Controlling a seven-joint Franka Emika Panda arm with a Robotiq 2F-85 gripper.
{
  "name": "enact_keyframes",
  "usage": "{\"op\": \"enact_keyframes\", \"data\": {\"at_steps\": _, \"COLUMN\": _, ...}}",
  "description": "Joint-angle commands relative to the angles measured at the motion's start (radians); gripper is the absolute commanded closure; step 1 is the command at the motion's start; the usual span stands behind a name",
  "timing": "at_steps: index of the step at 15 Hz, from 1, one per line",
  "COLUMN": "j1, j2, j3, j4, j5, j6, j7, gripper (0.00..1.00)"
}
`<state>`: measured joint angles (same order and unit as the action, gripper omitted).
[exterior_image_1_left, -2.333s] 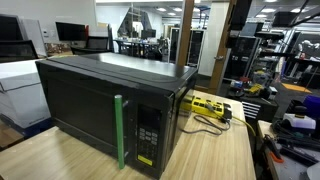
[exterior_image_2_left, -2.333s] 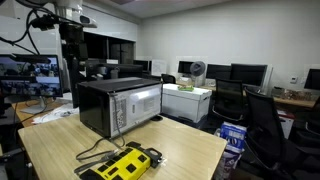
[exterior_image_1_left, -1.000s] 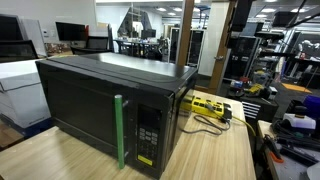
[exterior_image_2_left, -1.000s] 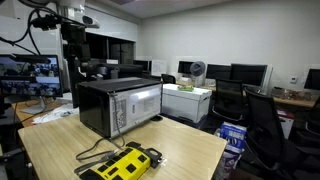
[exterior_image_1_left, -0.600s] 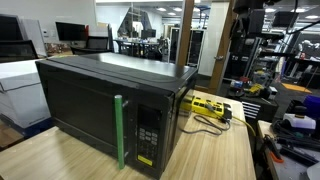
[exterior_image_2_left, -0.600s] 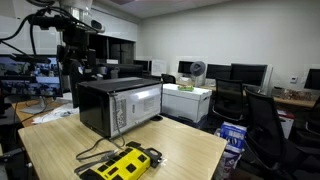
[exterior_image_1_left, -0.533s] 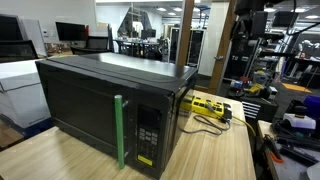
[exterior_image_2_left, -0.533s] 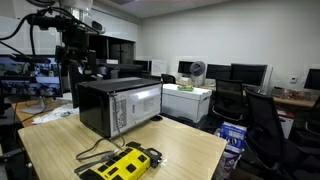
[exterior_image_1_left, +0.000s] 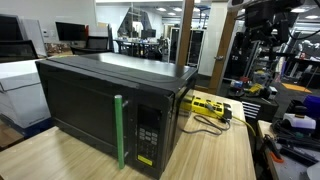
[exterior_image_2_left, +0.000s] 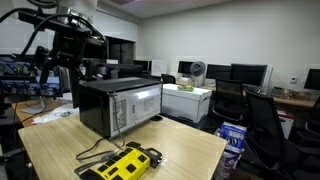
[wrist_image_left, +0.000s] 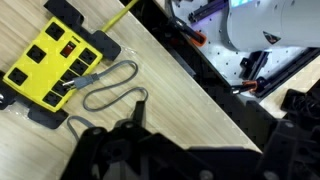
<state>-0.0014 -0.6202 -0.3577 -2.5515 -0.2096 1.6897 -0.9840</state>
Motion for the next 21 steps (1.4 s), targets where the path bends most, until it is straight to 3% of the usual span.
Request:
{"op": "enact_keyframes", "data": {"at_steps": 1, "j1": -0.027, "j2": -0.002, "j3": 0.000, "j4": -0.024, "j5": -0.081, "j6": -0.029, "j7": -0.188, "gripper": 0.00}}
{"op": "enact_keyframes", "data": {"at_steps": 4, "j1": -0.043, "j2": 0.004, "j3": 0.008, "j4": -0.067, "j5": -0.162, "j6": 0.027, "j7": -0.289, "gripper": 0.00}}
{"op": "enact_keyframes", "data": {"at_steps": 6, "j1": -0.059, "j2": 0.022, "j3": 0.019, "j4": -0.099, "j5": -0.200, "j6": 0.120, "j7": -0.253, "gripper": 0.00}}
{"op": "enact_keyframes", "data": {"at_steps": 8, "j1": -0.064, "j2": 0.018, "j3": 0.027, "j4": -0.083, "j5": -0.155, "j6": 0.083, "j7": -0.252, "gripper": 0.00}}
{"op": "enact_keyframes", "data": {"at_steps": 14, "j1": -0.060, "j2": 0.047, "j3": 0.036, "j4": -0.089, "j5": -0.171, "j6": 0.097, "j7": -0.272, "gripper": 0.00}}
{"op": "enact_keyframes", "data": {"at_steps": 16, "j1": -0.058, "j2": 0.053, "j3": 0.022, "j4": -0.131, "j5": -0.220, "j6": 0.157, "j7": -0.341, "gripper": 0.00}}
{"op": "enact_keyframes", "data": {"at_steps": 21, "j1": -0.082, "j2": 0.147, "j3": -0.014, "j4": -0.222, "j5": -0.357, "j6": 0.429, "j7": -0.541, "gripper": 0.00}}
